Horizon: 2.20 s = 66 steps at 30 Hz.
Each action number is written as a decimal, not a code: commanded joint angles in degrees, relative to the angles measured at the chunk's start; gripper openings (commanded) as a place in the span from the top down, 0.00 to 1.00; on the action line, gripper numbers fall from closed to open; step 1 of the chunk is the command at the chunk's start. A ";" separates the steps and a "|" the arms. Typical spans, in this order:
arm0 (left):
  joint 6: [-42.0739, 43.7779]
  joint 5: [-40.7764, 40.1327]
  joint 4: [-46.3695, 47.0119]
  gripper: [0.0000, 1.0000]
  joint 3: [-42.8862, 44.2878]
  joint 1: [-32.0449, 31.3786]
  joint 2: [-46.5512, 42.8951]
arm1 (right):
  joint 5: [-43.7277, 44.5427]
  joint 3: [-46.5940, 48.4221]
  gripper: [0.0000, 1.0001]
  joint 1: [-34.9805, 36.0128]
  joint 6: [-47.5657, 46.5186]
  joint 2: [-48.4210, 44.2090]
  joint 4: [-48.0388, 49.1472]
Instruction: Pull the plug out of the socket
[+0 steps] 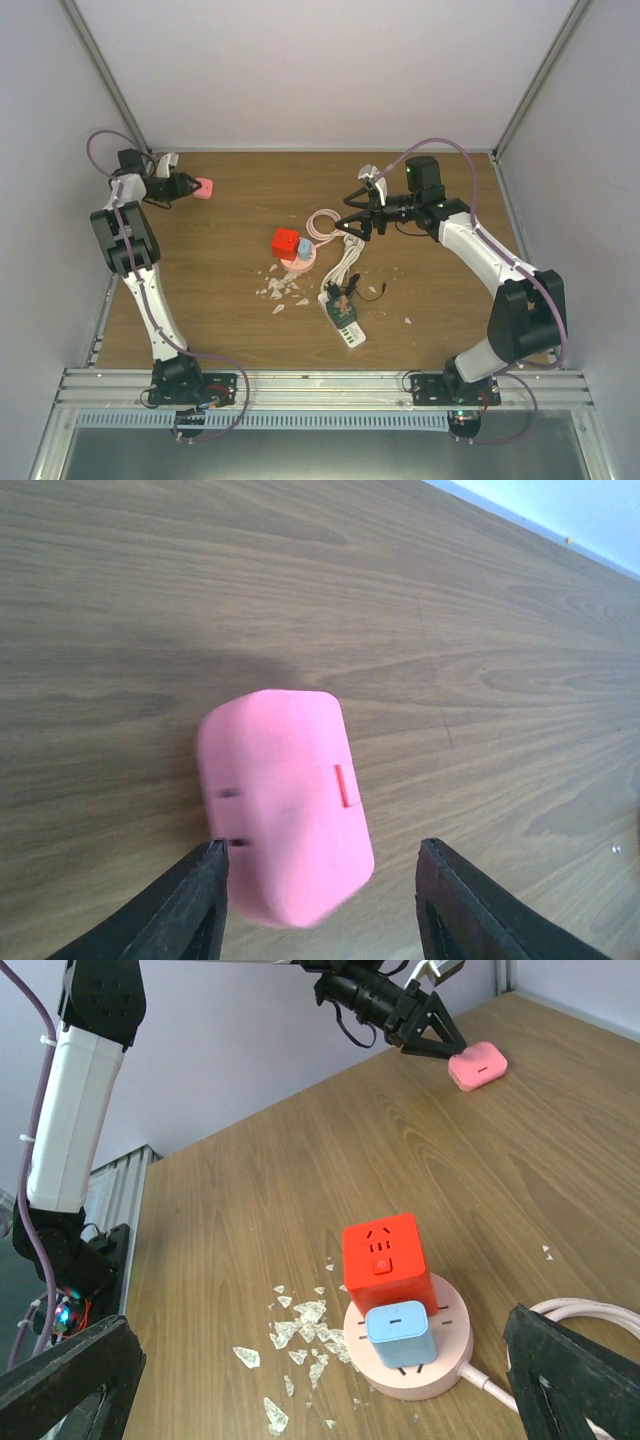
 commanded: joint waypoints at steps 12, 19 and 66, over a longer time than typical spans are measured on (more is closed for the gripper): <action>9.68 -1.33 0.16 0.28 -10.68 1.21 -17.72 | 1.90 -2.70 0.00 -0.25 -9.48 -0.55 0.57; 17.56 4.43 -1.95 0.16 -16.23 1.22 -24.88 | 6.21 -2.92 0.00 2.96 -14.85 2.34 0.96; 60.86 17.31 -6.76 0.01 -42.99 -13.96 -43.53 | 23.33 7.77 0.49 16.32 -26.75 28.37 2.16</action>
